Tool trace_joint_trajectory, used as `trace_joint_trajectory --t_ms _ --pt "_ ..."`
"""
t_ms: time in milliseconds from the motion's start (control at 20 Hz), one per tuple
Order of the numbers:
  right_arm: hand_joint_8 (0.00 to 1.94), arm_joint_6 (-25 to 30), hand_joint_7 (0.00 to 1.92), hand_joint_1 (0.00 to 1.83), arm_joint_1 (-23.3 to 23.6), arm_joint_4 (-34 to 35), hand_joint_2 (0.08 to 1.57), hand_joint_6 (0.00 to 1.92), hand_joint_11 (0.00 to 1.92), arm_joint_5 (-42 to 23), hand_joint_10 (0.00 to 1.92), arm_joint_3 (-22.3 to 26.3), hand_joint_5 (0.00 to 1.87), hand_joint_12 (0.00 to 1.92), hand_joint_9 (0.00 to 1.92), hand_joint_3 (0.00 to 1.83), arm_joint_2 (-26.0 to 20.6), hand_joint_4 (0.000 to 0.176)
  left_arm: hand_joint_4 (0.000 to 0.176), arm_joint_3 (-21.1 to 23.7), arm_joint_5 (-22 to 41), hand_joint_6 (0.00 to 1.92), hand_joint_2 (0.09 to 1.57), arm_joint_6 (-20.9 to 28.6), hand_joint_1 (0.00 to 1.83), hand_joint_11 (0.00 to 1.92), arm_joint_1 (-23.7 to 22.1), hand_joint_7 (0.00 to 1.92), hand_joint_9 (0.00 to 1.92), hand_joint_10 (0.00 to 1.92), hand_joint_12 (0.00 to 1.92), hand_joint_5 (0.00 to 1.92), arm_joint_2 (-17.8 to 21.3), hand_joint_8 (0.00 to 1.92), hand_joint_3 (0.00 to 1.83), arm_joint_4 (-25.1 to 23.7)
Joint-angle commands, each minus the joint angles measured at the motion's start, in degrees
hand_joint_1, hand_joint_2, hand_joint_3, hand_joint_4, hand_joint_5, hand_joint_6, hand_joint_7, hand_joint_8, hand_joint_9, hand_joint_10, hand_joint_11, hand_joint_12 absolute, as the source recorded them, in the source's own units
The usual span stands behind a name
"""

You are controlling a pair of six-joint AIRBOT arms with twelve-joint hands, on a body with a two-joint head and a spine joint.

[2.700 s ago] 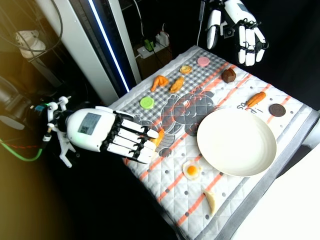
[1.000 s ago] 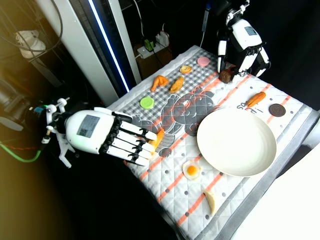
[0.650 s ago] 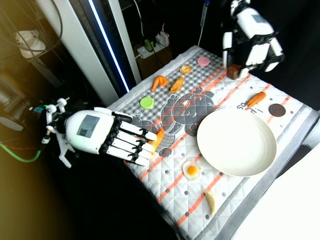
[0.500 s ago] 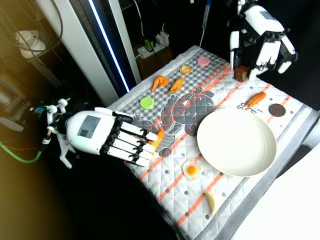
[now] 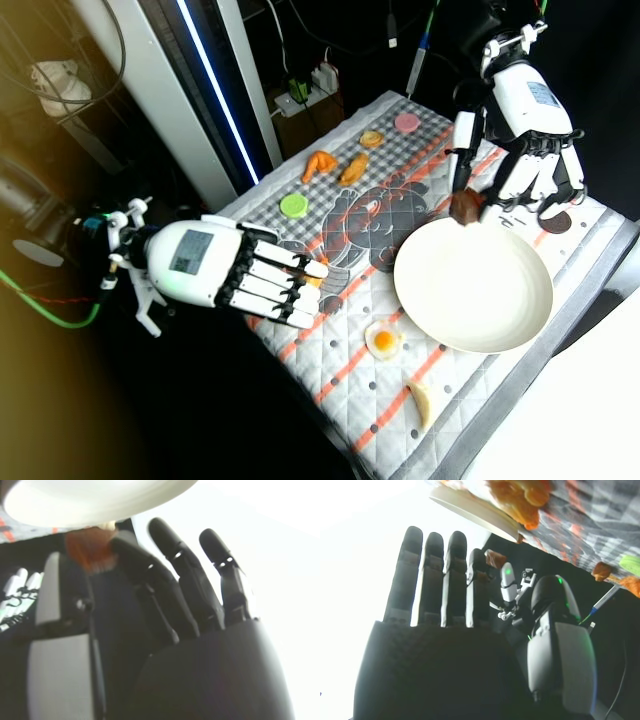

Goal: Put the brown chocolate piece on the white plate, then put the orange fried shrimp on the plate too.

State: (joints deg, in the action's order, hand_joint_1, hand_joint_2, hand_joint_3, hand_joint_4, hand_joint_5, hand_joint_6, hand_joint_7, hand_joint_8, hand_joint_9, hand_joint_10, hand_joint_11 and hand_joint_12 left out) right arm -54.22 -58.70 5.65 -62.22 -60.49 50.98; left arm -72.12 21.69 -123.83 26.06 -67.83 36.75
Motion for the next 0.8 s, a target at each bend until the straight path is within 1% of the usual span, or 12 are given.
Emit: trace_joint_trajectory --t_ms 0,50,150,200,250,300,350,400,450,550,700,750 --pt "0.0 0.34 0.49 0.5 0.61 0.54 1.24 0.01 0.41 -6.3 0.02 -0.34 0.39 0.09 0.44 0.0 -0.03 0.03 0.176 0.66 6.97 0.0 0.87 0.28 0.78 0.02 0.09 0.29 0.41 0.01 0.97 0.01 0.36 0.0 0.0 -0.87" --pt "0.0 0.36 0.5 0.68 1.09 0.24 1.22 0.0 0.44 -5.81 0.01 -0.53 0.42 0.12 0.47 0.0 0.25 0.015 0.176 2.97 9.78 0.0 0.88 0.47 0.79 0.0 1.36 0.28 0.4 0.0 1.01 0.01 1.7 0.0 0.0 -1.58" --pt "0.0 0.36 0.49 0.7 2.73 -0.65 1.18 0.0 0.47 -3.75 0.0 -1.33 0.42 0.14 0.48 0.0 0.97 0.029 0.176 7.83 14.54 0.0 0.91 4.34 0.7 0.0 4.06 0.2 0.33 0.0 0.91 0.0 5.33 0.0 0.0 -6.35" --pt "0.0 0.39 0.55 0.84 3.64 -1.31 1.12 0.0 0.4 -2.32 0.0 -2.04 0.51 0.37 0.52 0.01 1.63 0.0 0.176 10.8 16.79 0.0 0.9 9.67 0.88 0.0 5.9 0.11 0.25 0.0 0.81 0.0 8.1 0.0 0.0 -10.4" --pt "0.0 0.39 0.55 0.84 4.54 -1.87 1.12 0.0 0.4 -0.87 0.0 -2.66 0.51 0.37 0.52 0.01 2.26 0.0 0.176 13.47 18.94 0.0 0.9 14.33 0.88 0.0 7.67 0.11 0.25 0.0 0.81 0.0 10.68 0.0 0.0 -14.01" --pt "0.0 0.39 0.56 0.82 5.04 -2.07 1.12 0.0 0.26 -0.03 0.0 -3.03 0.52 0.65 0.54 0.0 2.63 0.013 0.176 15.08 20.76 0.0 0.85 16.94 0.97 0.0 8.77 0.1 0.23 0.0 0.83 0.0 12.2 0.0 0.0 -16.15" --pt "0.0 0.39 0.56 0.82 5.5 -2.24 1.1 0.0 0.09 1.13 0.0 -3.58 0.55 0.93 0.53 0.0 3.15 0.0 0.176 17.26 23.86 0.0 0.8 19.47 0.99 0.0 10.31 0.11 0.15 0.0 0.56 0.04 14.22 0.0 0.0 -18.41" --pt "0.0 0.39 0.56 0.82 5.85 -2.3 1.1 0.0 0.09 1.92 0.0 -4.12 0.55 0.93 0.53 0.0 3.63 0.0 0.176 19.05 26.18 0.0 0.8 20.39 0.99 0.0 11.57 0.11 0.15 0.0 0.56 0.04 15.8 0.0 0.0 -19.4" --pt "0.0 0.39 0.58 0.83 6.21 -2.37 1.1 0.0 0.12 3.02 0.0 -4.7 0.57 0.89 0.55 0.0 4.05 0.0 0.143 21.07 29.37 0.01 0.81 21.27 0.95 0.0 13.28 0.12 0.15 0.01 0.52 0.06 17.66 0.0 0.0 -20.21" --pt "0.0 0.39 0.68 0.89 6.74 -2.4 1.07 0.0 0.33 4.93 0.0 -5.55 0.62 0.68 0.68 0.0 4.57 0.0 0.174 23.47 33.04 0.0 0.85 23.28 0.78 0.0 15.78 0.11 0.11 0.0 0.47 0.0 20.3 0.0 0.02 -21.38" --pt "0.01 0.39 0.77 0.91 7.34 -2.71 1.07 0.01 0.45 7.38 0.02 -6.56 0.74 0.71 0.8 0.0 5.3 0.0 0.162 24.85 35.95 0.0 0.86 27.67 0.74 0.0 18.86 0.12 0.13 0.01 0.59 0.0 22.67 0.0 0.01 -21.99" --pt "0.69 0.39 1.09 1.2 7.37 -2.81 1.08 0.7 0.71 7.55 0.23 -6.57 0.93 1.35 1.13 0.01 5.43 0.0 0.158 25.17 36.51 0.0 0.83 27.93 0.87 0.0 19.5 0.12 0.15 0.01 0.63 0.0 23.11 0.0 0.0 -21.71"
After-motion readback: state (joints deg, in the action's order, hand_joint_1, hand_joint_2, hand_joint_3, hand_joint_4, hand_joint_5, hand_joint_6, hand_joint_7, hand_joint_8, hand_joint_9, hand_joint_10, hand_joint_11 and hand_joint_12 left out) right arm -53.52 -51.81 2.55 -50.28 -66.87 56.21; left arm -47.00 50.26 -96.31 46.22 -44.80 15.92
